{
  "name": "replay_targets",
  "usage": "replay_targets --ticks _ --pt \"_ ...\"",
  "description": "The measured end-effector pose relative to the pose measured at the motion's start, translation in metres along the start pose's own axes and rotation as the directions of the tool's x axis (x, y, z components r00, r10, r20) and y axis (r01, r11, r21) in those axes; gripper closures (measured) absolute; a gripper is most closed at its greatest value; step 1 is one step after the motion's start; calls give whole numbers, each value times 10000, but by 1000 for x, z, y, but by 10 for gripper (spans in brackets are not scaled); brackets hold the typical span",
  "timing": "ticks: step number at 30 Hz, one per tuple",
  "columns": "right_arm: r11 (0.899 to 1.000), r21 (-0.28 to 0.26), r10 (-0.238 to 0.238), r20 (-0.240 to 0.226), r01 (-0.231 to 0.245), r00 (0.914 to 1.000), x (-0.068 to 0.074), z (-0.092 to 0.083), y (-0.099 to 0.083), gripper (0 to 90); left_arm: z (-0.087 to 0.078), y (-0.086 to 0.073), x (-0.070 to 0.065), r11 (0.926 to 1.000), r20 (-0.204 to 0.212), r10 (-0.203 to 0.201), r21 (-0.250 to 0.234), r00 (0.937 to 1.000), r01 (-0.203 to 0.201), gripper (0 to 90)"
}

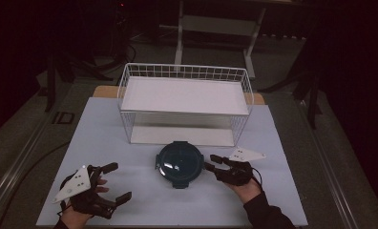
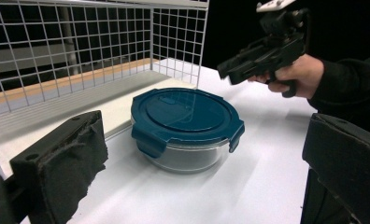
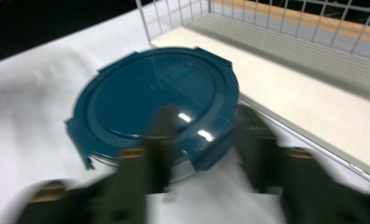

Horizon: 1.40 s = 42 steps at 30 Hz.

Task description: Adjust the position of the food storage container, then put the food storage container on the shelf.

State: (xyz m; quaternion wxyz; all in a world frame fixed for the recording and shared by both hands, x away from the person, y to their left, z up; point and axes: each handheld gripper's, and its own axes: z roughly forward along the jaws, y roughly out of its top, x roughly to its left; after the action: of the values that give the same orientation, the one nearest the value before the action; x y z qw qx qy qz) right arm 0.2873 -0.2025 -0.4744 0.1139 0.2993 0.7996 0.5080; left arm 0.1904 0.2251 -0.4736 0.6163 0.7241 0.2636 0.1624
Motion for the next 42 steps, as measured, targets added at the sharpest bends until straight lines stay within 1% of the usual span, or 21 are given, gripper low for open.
replay_targets --ticks 3,4,5,7,8,10,12,13,15,16,17,20,22,23,24,25,28,31,34,38,42 --pt "9992 -384 131 -370 -145 9992 3 -4 3 256 0 0 0 10000 -10 10 26 10000 -10 1" --pt "9992 -402 43 -558 -66 9984 4 -4 3 180 0 0 0 10000 -10 8 19 10000 -8 1" --pt "9992 -378 -142 -618 119 9980 6 -4 4 144 0 0 -1 10000 -7 5 20 10000 -5 1" --pt "9980 -551 -344 -511 316 9981 9 -5 4 138 1 0 -1 10000 4 -10 29 10000 10 1" --pt "9980 -497 -423 -543 396 9976 10 -5 5 122 1 1 0 10000 21 -21 28 10000 21 1" --pt "9960 -693 -619 -707 570 9956 13 -7 6 120 3 2 -1 9999 57 -40 108 10000 39 1" --pt "9950 -654 -786 -437 756 9960 15 -9 8 137 4 4 -1 9998 98 -16 197 10000 14 1" --pt "9942 -721 -831 -413 799 9957 16 -10 8 140 5 6 -2 9997 158 -12 253 9999 8 1" --pt "9903 -1068 -961 -609 893 9935 18 -15 10 150 8 11 -3 9993 163 35 362 9999 -41 1" --pt "9887 -1136 -1048 -587 977 9928 19 -17 11 172 9 14 -4 9991 134 82 408 9999 -88 1" --pt "9877 -1126 -1139 -439 1084 9925 20 -19 12 179 10 18 -4 9985 60 122 530 9999 -125 1" --pt "9836 -1125 -1451 -293 1410 9890 25 -23 14 174 15 27 -4 9970 30 171 758 9998 -172 1" --pt "9875 -765 -1391 -145 1376 9902 27 -24 16 174 20 32 -4 9956 -196 269 909 9994 -250 1" --pt "9869 -763 -1426 28 1424 9898 28 -25 16 174 23 35 -3 9942 -241 255 1051 9994 -228 1" --pt "9847 -831 -1526 125 1531 9882 29 -26 16 173 25 36 -3 9933 -282 202 1139 9994 -168 1" --pt "9846 -861 -1516 101 1519 9884 28 -27 16 172 29 38 -3 9920 -264 102 1264 9996 -67 1" --pt "9817 -1129 -1511 299 1536 9881 29 -31 18 173 35 44 -4 9875 -261 -49 1572 9996 90 1" --pt "9782 -1378 -1492 549 1555 9873 28 -37 20 174 40 49 -5 9858 -305 2 1679 9995 49 1" --pt "9768 -1572 -1390 521 1456 9889 27 -41 22 180 46 54 -1 9856 -158 -185 1676 9997 209 1" --pt "9749 -1595 -1459 675 1550 9870 30 -42 24 201 55 59 6 9854 -134 -420 1645 9990 436 1" --pt "9764 -1520 -1458 595 1533 9875 30 -38 24 194 67 61 13 9824 -131 -541 1783 9984 556 1"
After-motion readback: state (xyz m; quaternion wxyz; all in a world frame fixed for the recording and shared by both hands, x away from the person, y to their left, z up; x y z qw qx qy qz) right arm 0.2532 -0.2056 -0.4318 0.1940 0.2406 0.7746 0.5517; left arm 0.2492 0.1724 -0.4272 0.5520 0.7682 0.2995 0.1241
